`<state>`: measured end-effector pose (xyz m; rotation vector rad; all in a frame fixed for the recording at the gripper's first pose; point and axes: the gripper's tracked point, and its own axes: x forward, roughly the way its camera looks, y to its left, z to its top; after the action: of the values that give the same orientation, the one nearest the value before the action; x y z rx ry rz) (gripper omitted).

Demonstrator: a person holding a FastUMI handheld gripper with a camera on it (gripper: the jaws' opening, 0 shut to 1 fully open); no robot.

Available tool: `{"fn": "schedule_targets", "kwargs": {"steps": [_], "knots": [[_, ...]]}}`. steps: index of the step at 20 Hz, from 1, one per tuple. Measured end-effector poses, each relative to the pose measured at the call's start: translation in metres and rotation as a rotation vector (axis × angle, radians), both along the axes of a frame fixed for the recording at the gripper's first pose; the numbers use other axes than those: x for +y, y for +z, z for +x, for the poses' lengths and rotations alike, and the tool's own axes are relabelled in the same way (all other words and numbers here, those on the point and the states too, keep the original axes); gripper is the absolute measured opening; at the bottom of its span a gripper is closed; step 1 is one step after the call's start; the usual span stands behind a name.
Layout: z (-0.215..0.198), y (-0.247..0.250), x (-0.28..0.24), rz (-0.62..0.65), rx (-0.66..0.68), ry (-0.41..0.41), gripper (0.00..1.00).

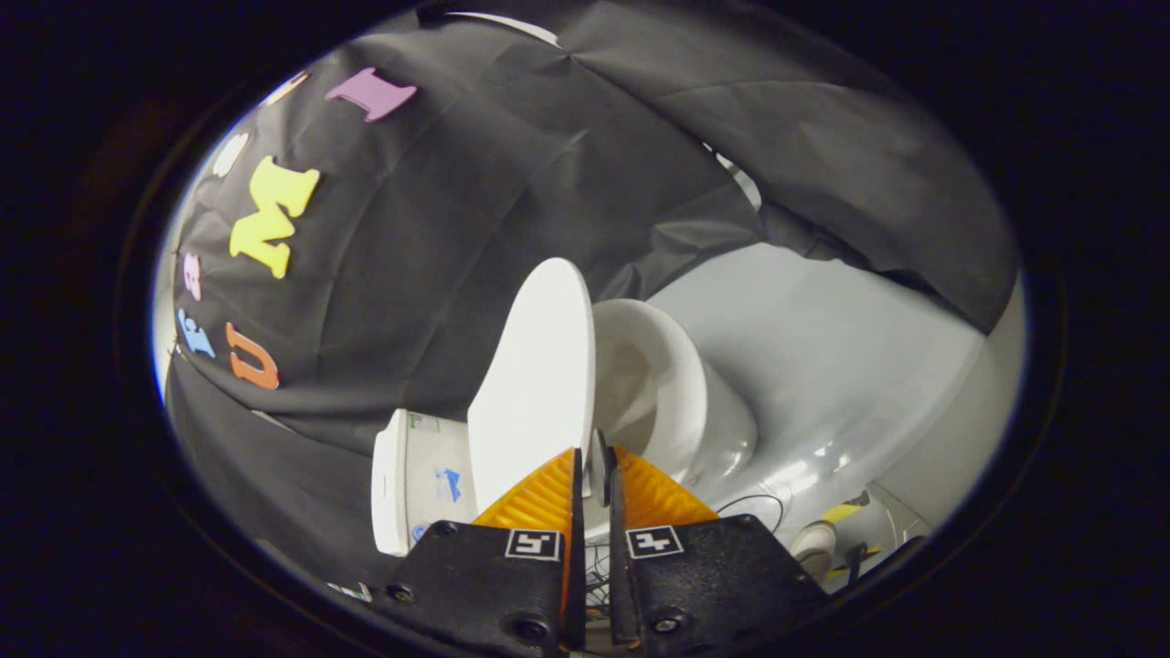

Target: Open the toilet lid.

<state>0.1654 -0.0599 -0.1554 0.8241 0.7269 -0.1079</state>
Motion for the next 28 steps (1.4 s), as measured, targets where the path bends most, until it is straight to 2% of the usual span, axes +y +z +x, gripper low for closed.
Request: {"fn": "schedule_targets", "kwargs": {"steps": [9,17,28], "knots": [[-0.002,0.087,0.063,-0.11,-0.137,0.117,0.13],[-0.004,0.12,0.098,-0.261,-0.138,0.15,0.13],[-0.001,0.147,0.143,-0.348,-0.159,0.181,0.13]]}}
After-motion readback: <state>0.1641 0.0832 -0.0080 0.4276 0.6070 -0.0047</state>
